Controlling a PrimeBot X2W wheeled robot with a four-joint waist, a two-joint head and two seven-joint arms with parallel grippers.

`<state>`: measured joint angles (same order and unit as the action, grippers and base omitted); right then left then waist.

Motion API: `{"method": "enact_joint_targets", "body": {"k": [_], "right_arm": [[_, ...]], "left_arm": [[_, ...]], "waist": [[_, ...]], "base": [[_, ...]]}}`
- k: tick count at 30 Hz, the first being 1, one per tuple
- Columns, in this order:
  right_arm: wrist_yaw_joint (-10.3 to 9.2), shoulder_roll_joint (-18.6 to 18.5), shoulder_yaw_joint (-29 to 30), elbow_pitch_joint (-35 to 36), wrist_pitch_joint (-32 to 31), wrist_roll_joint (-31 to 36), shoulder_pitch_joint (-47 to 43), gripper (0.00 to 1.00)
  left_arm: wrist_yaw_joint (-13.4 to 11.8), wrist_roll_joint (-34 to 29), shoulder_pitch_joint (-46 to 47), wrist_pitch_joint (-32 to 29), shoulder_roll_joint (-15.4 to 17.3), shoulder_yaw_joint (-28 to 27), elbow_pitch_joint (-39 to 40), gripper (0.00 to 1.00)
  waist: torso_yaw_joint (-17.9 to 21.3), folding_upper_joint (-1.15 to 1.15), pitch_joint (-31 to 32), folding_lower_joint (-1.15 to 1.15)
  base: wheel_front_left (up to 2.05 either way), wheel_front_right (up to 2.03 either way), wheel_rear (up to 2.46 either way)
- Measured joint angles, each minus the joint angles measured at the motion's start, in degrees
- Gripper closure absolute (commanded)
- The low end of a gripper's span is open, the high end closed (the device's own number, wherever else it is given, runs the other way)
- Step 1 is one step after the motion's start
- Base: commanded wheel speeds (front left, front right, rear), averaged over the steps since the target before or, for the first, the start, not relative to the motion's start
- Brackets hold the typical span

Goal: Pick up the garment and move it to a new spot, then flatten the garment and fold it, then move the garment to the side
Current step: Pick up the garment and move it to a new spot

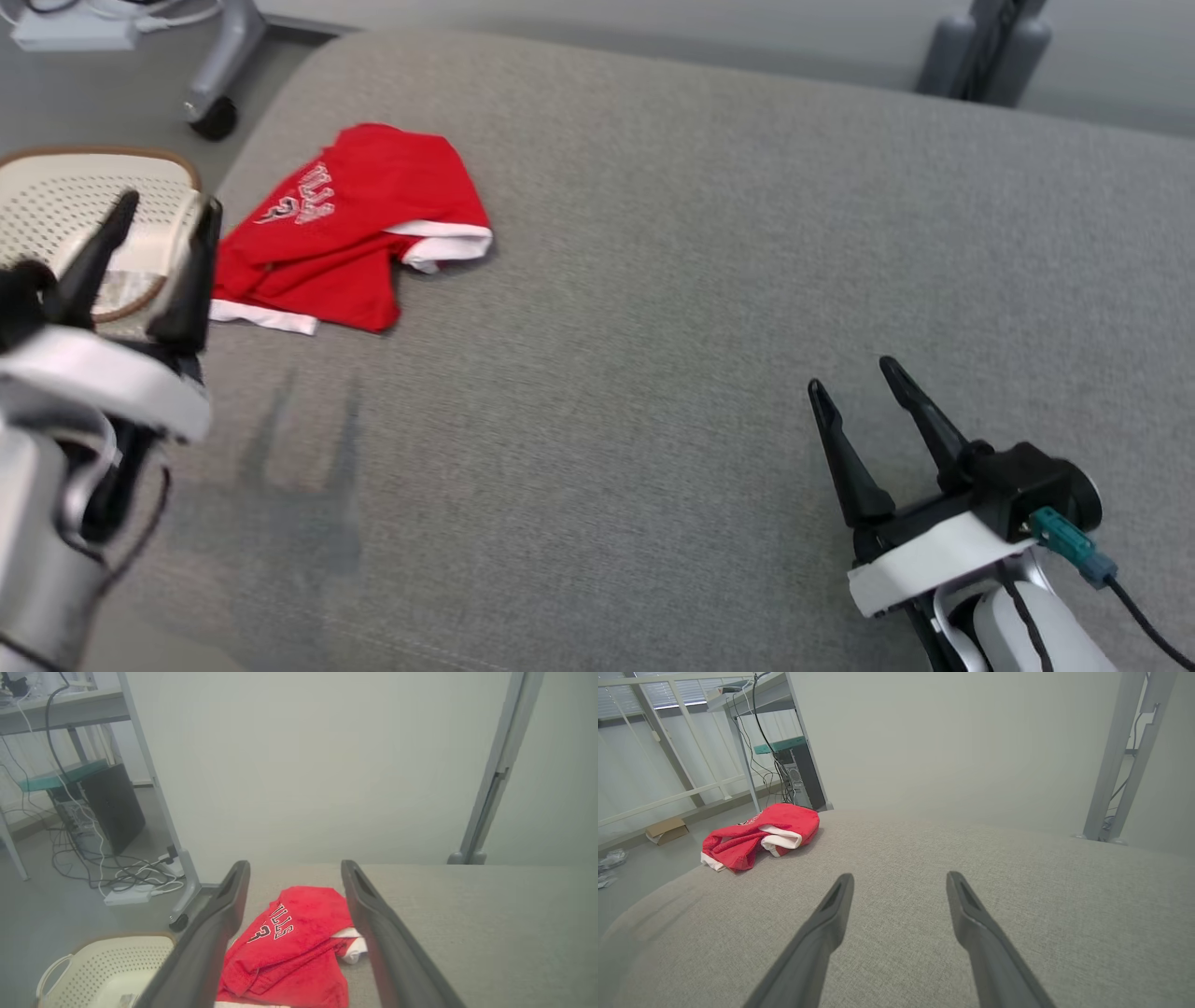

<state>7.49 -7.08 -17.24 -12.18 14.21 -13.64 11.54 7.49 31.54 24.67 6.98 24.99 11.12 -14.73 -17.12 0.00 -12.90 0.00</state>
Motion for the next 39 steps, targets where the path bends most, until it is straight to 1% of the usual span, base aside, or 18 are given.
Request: {"method": "enact_joint_targets", "body": {"k": [3, 6, 7, 9, 11, 15, 17, 19, 24, 33, 36, 37, 39], "right_arm": [[0.00, -0.60, -1.09, 1.64, -0.54, 0.12, 1.48, 0.00], [0.00, -1.24, -2.18, 3.28, -1.33, 0.62, 2.91, 0.00], [0.00, -1.41, -2.54, 4.02, -1.58, 0.81, 3.35, 0.00], [0.00, -1.69, -3.25, 5.43, -2.15, 1.12, 4.20, 0.00], [0.00, -1.89, -3.61, 6.77, -2.61, 1.45, 4.75, 0.00], [0.00, -2.21, -4.05, 9.13, -3.20, 1.75, 5.36, 0.00], [0.00, -2.32, -4.12, 10.05, -3.60, 1.96, 5.53, 0.00], [0.00, -2.44, -4.10, 10.77, -3.69, 2.11, 5.53, 0.00], [0.00, -2.55, -4.07, 11.43, -4.12, 2.26, 5.53, 0.00], [0.00, -2.71, -3.77, 11.58, -4.23, 2.59, 5.53, 0.00], [0.00, -2.76, -3.80, 11.68, -4.47, 2.59, 5.55, 0.00], [0.00, -2.77, -3.80, 11.70, -4.63, 2.60, 5.56, 0.00], [0.00, -2.80, -3.86, 11.71, -4.64, 2.60, 5.57, 0.00]], "left_arm": [[0.01, 6.53, 7.43, -7.62, 3.26, 1.62, -5.87, 0.00], [0.00, 13.91, 13.78, -16.30, 5.17, 2.14, -12.29, 0.00], [0.00, 15.47, 15.62, -18.82, 5.58, 2.11, -14.67, 0.00], [0.00, 16.92, 19.14, -22.23, 6.55, 1.93, -18.91, 0.00], [0.00, 17.09, 22.45, -24.65, 7.51, 2.01, -22.85, 0.00], [-0.03, 18.14, 26.76, -29.50, 7.38, 2.46, -30.28, 0.00], [-0.04, 18.38, 28.41, -31.50, 7.36, 2.90, -33.17, 0.00], [-0.57, 18.19, 29.84, -33.05, 7.30, 3.48, -35.87, 0.00], [-1.53, 17.60, 32.55, -35.30, 6.77, 4.58, -40.79, 0.00], [-1.41, 17.36, 34.72, -37.02, 5.55, 6.11, -45.57, 0.00], [-0.99, 17.51, 35.37, -37.04, 5.05, 6.31, -46.19, 0.77], [-0.93, 17.58, 35.56, -36.95, 4.95, 6.35, -46.28, 1.00], [-0.59, 17.90, 35.66, -36.71, 4.75, 6.50, -46.54, 1.00]], "waist": [[1.81, 0.00, -2.66, 0.00], [3.66, 0.00, -5.19, 0.00], [4.29, 0.00, -6.00, 0.00], [5.56, 0.00, -7.61, 0.00], [6.86, 0.00, -9.07, 0.00], [9.36, 0.00, -11.58, 0.00], [10.38, 0.00, -12.77, 0.00], [11.20, 0.00, -13.89, 0.00], [12.59, 0.00, -15.76, 0.00], [12.45, 0.00, -16.66, 0.00], [12.12, 0.00, -16.83, 0.00], [12.01, 0.00, -16.86, 0.00], [11.81, 0.00, -16.82, 0.00]], "base": [[0.00, 0.00, 0.00], [0.00, 0.00, 0.00], [0.00, 0.00, 0.00], [0.00, 0.00, 0.00], [0.00, 0.00, 0.00], [0.00, 0.00, 0.00], [0.00, 0.00, 0.00], [0.00, 0.00, 0.00], [0.00, 0.00, 0.00], [0.00, 0.00, 0.00], [0.00, 0.00, 0.00], [0.00, 0.00, 0.00], [0.00, 0.00, 0.00]]}}
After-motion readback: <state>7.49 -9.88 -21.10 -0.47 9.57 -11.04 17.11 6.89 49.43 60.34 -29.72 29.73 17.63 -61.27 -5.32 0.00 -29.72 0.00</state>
